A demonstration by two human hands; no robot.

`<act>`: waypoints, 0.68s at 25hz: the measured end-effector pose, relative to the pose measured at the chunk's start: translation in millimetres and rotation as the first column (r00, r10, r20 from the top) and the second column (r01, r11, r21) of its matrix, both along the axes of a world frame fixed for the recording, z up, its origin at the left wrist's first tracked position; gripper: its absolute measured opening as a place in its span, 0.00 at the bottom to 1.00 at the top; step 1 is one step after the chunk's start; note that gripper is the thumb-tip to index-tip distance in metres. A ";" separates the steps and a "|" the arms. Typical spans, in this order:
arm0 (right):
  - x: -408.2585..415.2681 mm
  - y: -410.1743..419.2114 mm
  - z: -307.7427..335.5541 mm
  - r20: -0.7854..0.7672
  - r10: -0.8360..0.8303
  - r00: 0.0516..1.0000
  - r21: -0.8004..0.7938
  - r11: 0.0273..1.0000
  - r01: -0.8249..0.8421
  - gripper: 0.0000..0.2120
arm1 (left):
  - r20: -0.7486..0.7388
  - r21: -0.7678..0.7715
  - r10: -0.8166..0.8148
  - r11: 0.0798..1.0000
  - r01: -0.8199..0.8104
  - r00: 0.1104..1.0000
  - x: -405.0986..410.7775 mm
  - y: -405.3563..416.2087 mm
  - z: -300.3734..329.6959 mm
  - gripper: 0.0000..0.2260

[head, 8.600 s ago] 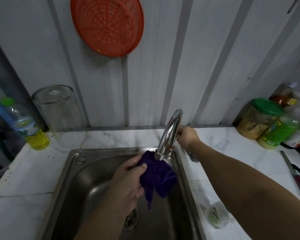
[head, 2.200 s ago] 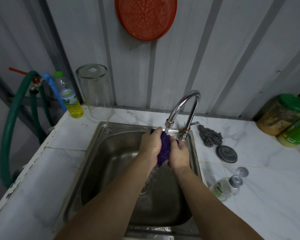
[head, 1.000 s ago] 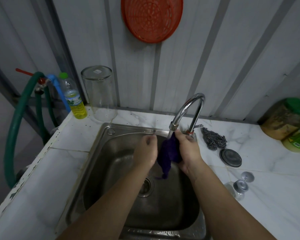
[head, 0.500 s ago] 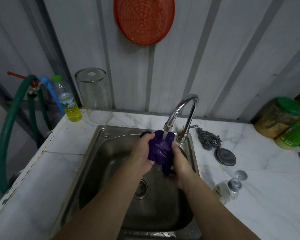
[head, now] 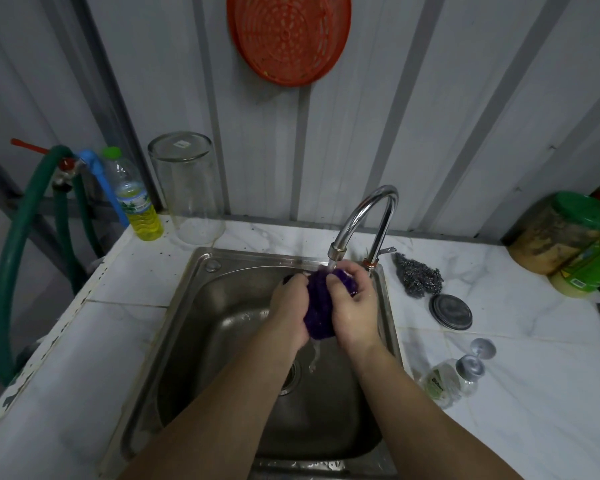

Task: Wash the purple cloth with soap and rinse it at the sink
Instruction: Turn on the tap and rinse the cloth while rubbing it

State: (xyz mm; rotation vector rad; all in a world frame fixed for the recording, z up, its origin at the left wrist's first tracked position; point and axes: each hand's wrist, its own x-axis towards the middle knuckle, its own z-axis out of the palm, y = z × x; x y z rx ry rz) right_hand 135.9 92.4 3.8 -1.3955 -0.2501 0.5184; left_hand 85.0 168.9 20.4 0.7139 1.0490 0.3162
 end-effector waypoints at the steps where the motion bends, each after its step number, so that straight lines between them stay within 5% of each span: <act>1: -3.2 -0.2 -0.3 0.076 0.012 0.997 -0.017 1.000 -0.010 0.11 | 0.003 -0.018 0.011 1.000 -0.011 1.000 2.8 -3.7 5.1 0.12; 3: -8.8 -0.7 2.7 0.193 0.033 0.981 -0.025 0.999 -0.029 0.11 | 0.040 -0.056 0.020 0.998 -0.018 0.999 6.0 -9.9 11.1 0.12; 9: 0.4 14.7 7.9 0.217 -0.100 0.971 -0.123 0.984 0.129 0.06 | -0.012 -0.018 0.037 0.999 -0.038 0.999 6.4 -13.8 8.1 0.24; 13: 2.9 27.4 10.0 -0.070 -0.197 0.978 -0.244 0.954 0.175 0.13 | -0.033 -0.021 0.043 0.999 -0.043 0.999 6.3 -8.9 0.3 0.24; 15: 5.6 28.4 11.5 -0.350 -0.205 0.914 -0.170 0.974 0.153 0.10 | -0.067 -0.021 0.051 0.998 -0.053 0.996 3.9 -9.8 0.4 0.23; 17: 8.3 23.2 9.5 -0.474 -0.150 0.868 -0.102 0.988 0.114 0.11 | -0.033 -0.063 0.049 0.997 -0.051 0.998 0.8 -9.0 8.2 0.27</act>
